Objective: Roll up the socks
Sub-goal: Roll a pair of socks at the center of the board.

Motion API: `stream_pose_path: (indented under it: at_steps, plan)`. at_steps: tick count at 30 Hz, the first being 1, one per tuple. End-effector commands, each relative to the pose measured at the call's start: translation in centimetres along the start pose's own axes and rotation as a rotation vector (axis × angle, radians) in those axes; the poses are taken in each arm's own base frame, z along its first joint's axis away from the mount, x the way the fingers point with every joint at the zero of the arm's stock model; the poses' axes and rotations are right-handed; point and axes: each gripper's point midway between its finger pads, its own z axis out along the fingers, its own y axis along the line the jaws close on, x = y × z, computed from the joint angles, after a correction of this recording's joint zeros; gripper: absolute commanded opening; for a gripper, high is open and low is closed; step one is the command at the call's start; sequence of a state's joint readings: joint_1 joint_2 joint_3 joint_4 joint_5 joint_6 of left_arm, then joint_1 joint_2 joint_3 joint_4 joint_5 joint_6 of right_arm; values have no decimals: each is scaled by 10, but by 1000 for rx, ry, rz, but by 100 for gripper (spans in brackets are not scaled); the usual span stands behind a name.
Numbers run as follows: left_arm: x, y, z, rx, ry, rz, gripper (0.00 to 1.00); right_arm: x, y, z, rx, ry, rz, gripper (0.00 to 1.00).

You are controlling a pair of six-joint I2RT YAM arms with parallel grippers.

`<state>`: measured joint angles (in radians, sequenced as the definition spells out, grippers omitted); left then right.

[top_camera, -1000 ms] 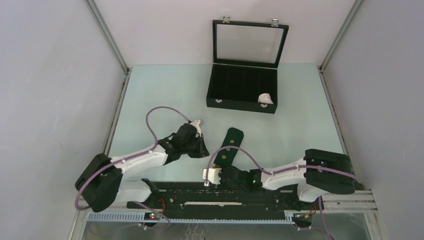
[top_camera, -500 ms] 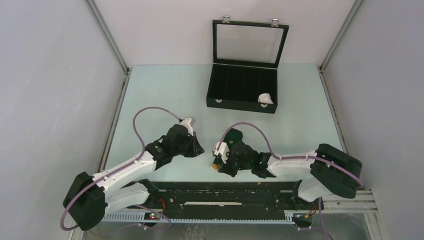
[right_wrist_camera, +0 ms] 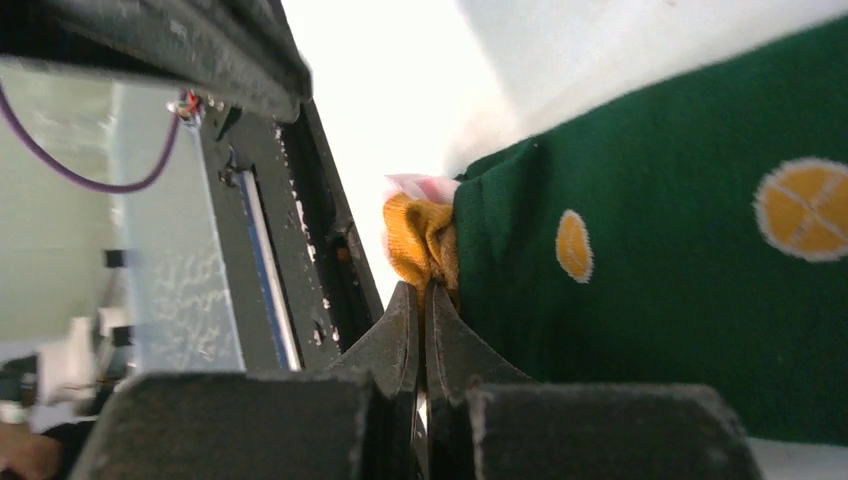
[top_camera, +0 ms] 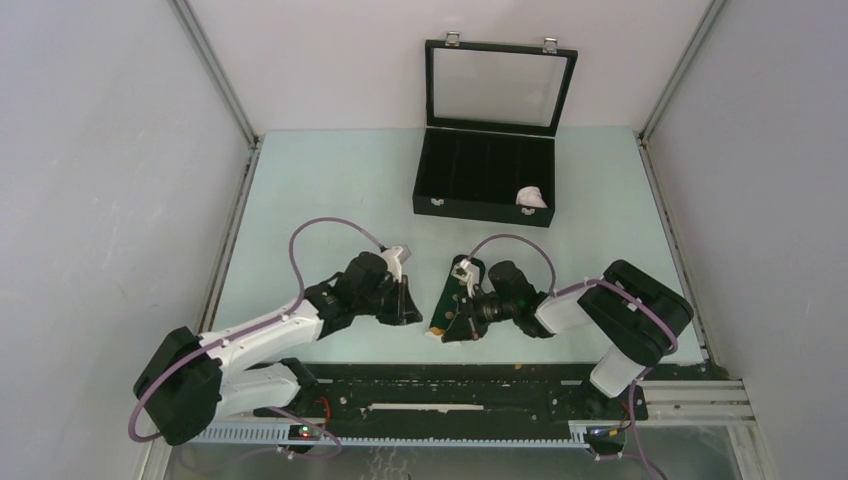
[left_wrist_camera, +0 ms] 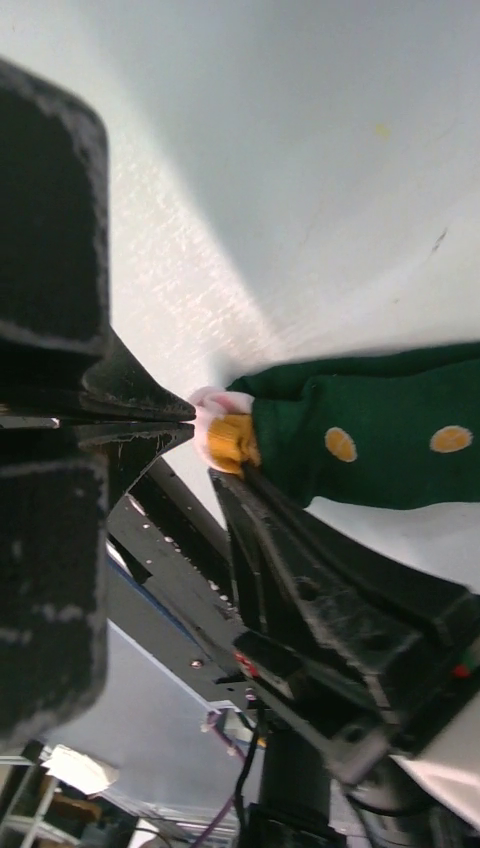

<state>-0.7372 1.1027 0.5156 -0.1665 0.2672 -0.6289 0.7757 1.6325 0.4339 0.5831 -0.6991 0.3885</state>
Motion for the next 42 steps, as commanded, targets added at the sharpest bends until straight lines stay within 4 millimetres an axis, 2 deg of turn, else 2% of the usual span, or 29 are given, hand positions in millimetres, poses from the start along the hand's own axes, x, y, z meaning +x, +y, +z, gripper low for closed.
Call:
stream_pose_path:
  at_steps: [1,7,14,21,29,40,42]
  plan:
    - [-14,-31,1,93,-13,70,3,-4,5,-10,-83,-30,204,0]
    - [-15,-47,7,137,16,88,2,-9,-2,-13,-115,-42,396,0]
    - [-15,-63,18,172,60,110,2,-9,-23,-18,-94,-36,686,0]
    - [-7,-66,33,169,121,116,1,-9,-33,-20,-56,-37,779,0]
    - [4,-48,54,93,171,102,0,-10,-41,-19,-1,-39,825,0]
    - [5,-13,70,-82,164,71,0,-12,-41,-20,12,-51,817,0]
    - [7,-10,74,-91,173,65,0,-14,-39,-20,10,-56,801,3]
